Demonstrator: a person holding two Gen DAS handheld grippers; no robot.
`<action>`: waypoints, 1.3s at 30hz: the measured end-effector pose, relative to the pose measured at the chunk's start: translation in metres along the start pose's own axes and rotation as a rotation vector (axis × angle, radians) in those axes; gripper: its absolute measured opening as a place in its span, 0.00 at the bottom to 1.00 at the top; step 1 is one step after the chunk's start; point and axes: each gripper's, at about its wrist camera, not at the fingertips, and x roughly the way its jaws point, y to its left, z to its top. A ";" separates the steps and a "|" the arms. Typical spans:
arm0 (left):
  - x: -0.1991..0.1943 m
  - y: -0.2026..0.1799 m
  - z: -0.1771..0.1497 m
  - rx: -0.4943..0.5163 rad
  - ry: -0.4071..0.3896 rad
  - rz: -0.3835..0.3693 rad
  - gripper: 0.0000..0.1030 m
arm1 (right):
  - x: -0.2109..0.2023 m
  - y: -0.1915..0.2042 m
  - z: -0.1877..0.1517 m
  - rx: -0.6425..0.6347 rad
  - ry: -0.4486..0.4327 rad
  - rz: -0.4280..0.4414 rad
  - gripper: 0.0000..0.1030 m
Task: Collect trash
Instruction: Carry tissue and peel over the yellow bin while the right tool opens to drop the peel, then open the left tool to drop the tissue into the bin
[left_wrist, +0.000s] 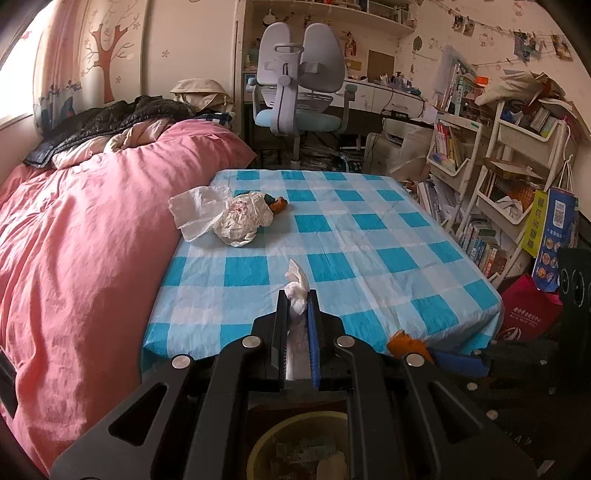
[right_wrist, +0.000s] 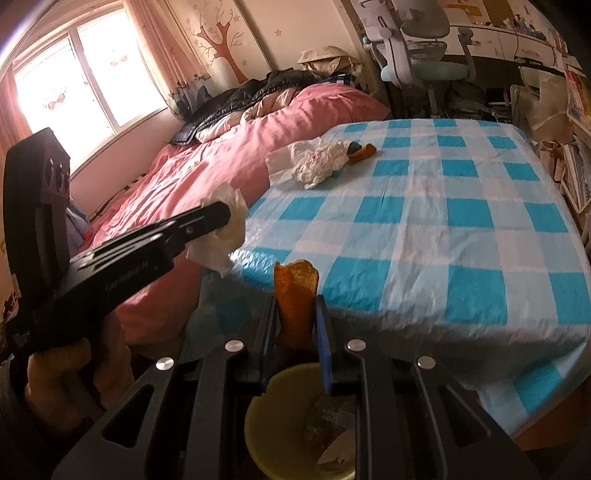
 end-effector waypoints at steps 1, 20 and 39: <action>-0.001 0.000 -0.001 0.000 0.000 0.000 0.09 | 0.000 0.001 -0.002 0.002 0.004 0.002 0.21; -0.020 -0.012 -0.027 0.022 0.030 -0.012 0.09 | 0.003 0.013 -0.046 0.027 0.157 -0.028 0.40; -0.010 -0.039 -0.070 0.081 0.216 -0.057 0.22 | -0.037 -0.016 -0.030 0.131 -0.075 -0.203 0.73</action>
